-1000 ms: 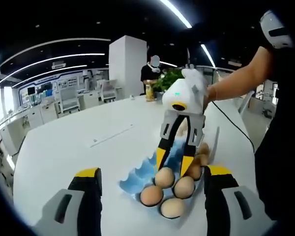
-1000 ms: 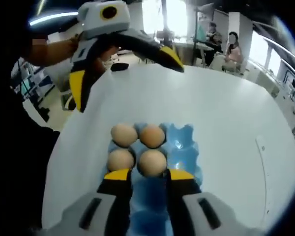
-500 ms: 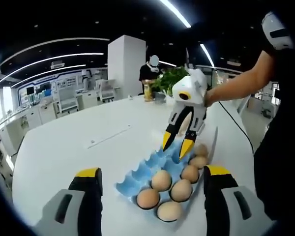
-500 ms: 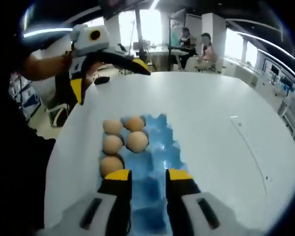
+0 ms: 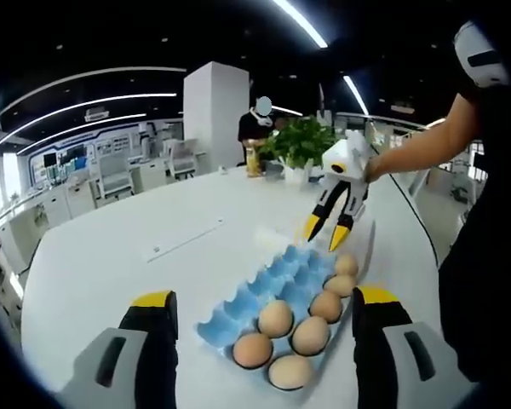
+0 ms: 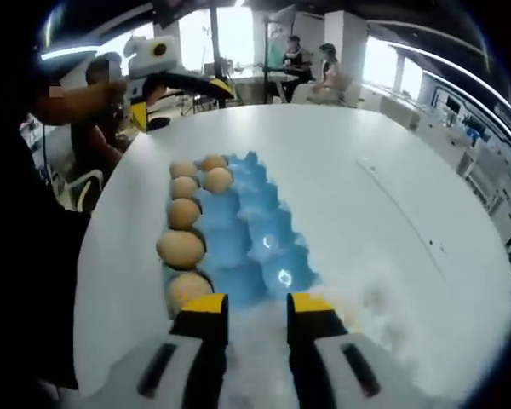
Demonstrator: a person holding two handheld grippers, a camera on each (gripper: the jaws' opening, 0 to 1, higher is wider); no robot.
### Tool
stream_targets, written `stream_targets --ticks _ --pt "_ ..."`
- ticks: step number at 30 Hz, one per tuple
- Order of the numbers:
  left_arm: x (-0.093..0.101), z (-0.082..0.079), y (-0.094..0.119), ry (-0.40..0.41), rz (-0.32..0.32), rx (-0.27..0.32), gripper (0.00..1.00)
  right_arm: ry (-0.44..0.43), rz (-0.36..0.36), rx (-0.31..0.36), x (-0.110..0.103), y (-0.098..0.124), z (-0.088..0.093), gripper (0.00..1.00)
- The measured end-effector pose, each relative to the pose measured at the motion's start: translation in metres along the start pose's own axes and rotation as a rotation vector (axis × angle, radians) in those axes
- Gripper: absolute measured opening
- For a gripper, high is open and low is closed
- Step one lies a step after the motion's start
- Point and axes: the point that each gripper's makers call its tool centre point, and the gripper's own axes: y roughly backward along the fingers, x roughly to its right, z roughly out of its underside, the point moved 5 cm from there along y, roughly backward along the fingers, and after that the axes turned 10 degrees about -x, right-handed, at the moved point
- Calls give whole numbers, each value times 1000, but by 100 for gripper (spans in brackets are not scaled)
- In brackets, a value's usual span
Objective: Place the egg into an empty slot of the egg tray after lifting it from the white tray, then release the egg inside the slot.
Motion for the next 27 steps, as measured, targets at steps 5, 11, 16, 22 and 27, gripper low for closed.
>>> stream_targets --ticks 5,11,16,22,27 --pt "1 -1 -1 0 3 2 86 -28 26 -25 5 10 19 27" --pt "1 -2 -1 -2 4 2 85 -51 55 -57 10 20 38 27" --pt "1 -4 -1 1 5 9 85 -59 81 -102 15 31 55 27" --pt "1 -5 -2 1 9 14 85 -90 124 -122 25 45 73 27" --pt "1 -5 -2 6 12 19 85 -94 141 -178 30 54 90 27"
